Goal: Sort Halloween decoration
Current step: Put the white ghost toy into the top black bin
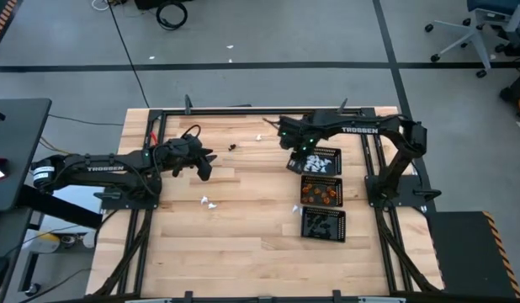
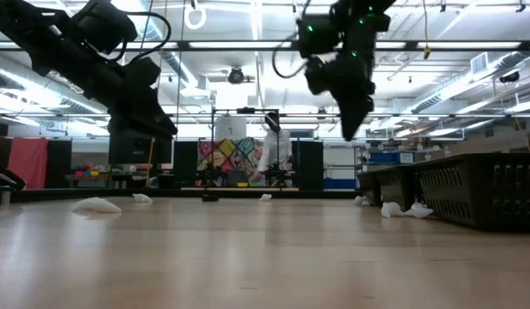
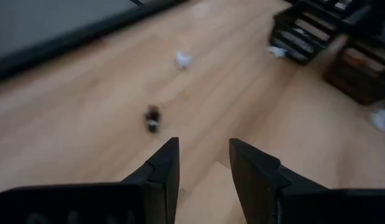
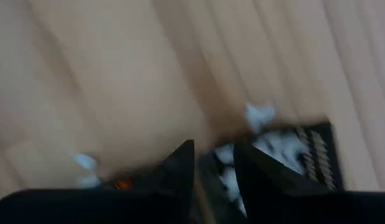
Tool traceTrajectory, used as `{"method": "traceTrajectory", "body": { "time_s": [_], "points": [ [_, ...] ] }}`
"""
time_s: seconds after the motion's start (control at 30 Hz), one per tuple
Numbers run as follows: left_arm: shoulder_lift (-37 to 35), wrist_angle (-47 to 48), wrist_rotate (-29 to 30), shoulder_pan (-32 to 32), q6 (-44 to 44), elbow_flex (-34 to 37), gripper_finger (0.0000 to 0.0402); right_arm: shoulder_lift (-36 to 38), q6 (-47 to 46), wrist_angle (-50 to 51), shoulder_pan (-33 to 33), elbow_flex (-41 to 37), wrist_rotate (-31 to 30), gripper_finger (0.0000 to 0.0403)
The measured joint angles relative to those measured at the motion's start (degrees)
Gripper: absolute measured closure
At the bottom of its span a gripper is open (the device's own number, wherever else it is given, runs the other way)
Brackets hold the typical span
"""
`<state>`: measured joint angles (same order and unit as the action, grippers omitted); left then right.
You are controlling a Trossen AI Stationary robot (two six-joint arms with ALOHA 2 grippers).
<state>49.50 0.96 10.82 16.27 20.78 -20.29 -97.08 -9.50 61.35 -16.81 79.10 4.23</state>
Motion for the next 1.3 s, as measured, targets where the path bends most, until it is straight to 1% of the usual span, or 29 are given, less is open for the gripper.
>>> {"method": "traceTrajectory", "body": {
  "time_s": [0.07, 0.17, 0.2, 0.27, 0.33, 0.43, 0.53, 0.63, 0.77, 0.9, 1.0, 1.1, 1.23, 1.3],
  "points": [
    [0.0, 0.1, -5.2, 0.0, -0.2, 0.0, 0.0276, -0.7, 0.0, -0.9, 1.7, 1.4, 0.3, 0.0286],
    [0.0, 1.6, -16.2, -1.8, -2.4, 0.0, 0.0276, -1.3, 0.0, -5.1, 3.8, 2.8, 0.2, 0.0286],
    [0.0, 2.3, -18.1, -3.2, -2.9, 0.0, 0.0276, -1.3, -0.3, -7.0, 4.3, 2.8, 0.0, 0.0286],
    [0.1, 4.6, -18.7, -6.9, -3.8, 0.0, 0.0276, -1.3, -1.9, -12.4, 5.1, 2.8, 0.0, 0.0286],
    [0.3, 5.7, -17.6, -11.2, -3.9, 0.1, 0.0276, -1.1, -4.5, -15.9, 5.7, 3.0, 0.0, 0.0286],
    [0.8, 5.1, -13.7, -17.4, -4.3, 1.4, 0.0276, -1.0, -7.5, -20.3, 6.8, 3.4, -0.2, 0.0286],
    [0.7, 0.1, -10.9, -22.2, -5.6, 4.3, 0.0276, -1.0, -8.8, -22.0, 8.1, 3.4, -0.2, 0.0286],
    [0.8, -7.2, -7.0, -25.3, -5.4, 7.8, 0.0270, -1.0, -8.8, -23.1, 9.3, 3.4, -0.5, 0.0286],
    [0.8, -19.1, -1.3, -27.2, -6.7, 13.2, 0.0237, -1.2, -10.1, -23.2, 10.6, 3.4, -2.8, 0.0286],
    [0.8, -23.4, -0.4, -28.6, -7.6, 17.8, 0.0195, -1.2, -10.5, -23.7, 11.5, 3.4, -3.2, 0.0286],
    [0.8, -24.7, -0.1, -29.5, -8.6, 19.8, 0.0173, -1.2, -11.5, -24.6, 11.8, 3.4, -3.2, 0.0286],
    [1.9, -25.2, 0.1, -30.0, -11.4, 19.8, 0.0165, -1.2, -11.5, -26.2, 11.8, 3.4, -3.2, 0.0286],
    [5.0, -26.4, -0.1, -30.1, -12.9, 19.8, 0.0164, -1.2, -12.0, -27.5, 11.8, 3.4, -3.2, 0.0286],
    [7.0, -27.9, -1.9, -30.0, -12.8, 19.7, 0.0164, -1.2, -12.0, -28.0, 11.8, 3.4, -3.2, 0.0286]
  ]
}}
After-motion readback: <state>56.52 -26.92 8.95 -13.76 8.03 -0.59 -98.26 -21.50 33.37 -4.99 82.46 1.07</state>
